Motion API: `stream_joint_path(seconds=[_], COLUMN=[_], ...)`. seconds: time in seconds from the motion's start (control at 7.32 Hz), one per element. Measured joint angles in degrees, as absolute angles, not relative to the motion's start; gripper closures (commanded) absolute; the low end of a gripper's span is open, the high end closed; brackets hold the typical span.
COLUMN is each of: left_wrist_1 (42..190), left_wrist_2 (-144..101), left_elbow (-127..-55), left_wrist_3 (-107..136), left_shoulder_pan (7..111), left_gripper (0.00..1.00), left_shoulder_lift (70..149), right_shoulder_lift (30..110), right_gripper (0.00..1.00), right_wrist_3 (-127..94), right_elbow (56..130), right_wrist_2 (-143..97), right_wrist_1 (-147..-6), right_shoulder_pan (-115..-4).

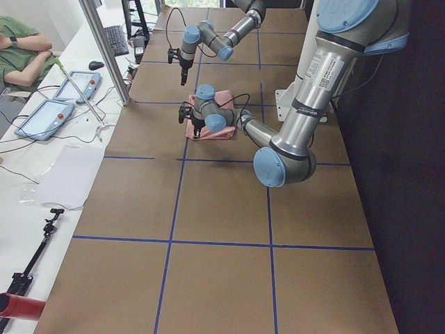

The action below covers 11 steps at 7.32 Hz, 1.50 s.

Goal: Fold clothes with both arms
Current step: 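Tuck and smooth the shirt's far corner with the right gripper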

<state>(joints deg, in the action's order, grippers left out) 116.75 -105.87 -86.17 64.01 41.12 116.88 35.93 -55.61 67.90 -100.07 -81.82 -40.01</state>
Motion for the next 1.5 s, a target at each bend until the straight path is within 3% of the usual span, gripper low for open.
stream_joint_path(seconds=[0.55, 0.68, 0.82, 1.5], left_wrist_1=[116.47, 116.46, 116.47, 116.63], left_wrist_2=[-107.47, -107.49, -107.49, -107.49], left_elbow=[-88.48, -88.52, -88.56, -88.59], left_wrist_3=[59.68, 59.69, 59.79, 60.29], left_shoulder_pan=[43.30, 43.31, 43.33, 43.33], left_gripper=[0.00, 0.00, 0.00, 0.00], left_shoulder_lift=[116.37, 116.32, 116.27, 116.19], right_shoulder_lift=[39.23, 39.64, 39.82, 39.79], right_gripper=[0.00, 0.17, 0.72, 0.64], right_wrist_3=[-60.97, -61.07, -61.15, -61.13], right_elbow=[68.33, 69.03, 69.44, 69.61], right_wrist_2=[-101.59, -101.70, -101.73, -101.63], right_wrist_1=[-67.98, -67.47, -67.26, -67.25], right_shoulder_pan=[-35.02, -34.59, -34.29, -33.23])
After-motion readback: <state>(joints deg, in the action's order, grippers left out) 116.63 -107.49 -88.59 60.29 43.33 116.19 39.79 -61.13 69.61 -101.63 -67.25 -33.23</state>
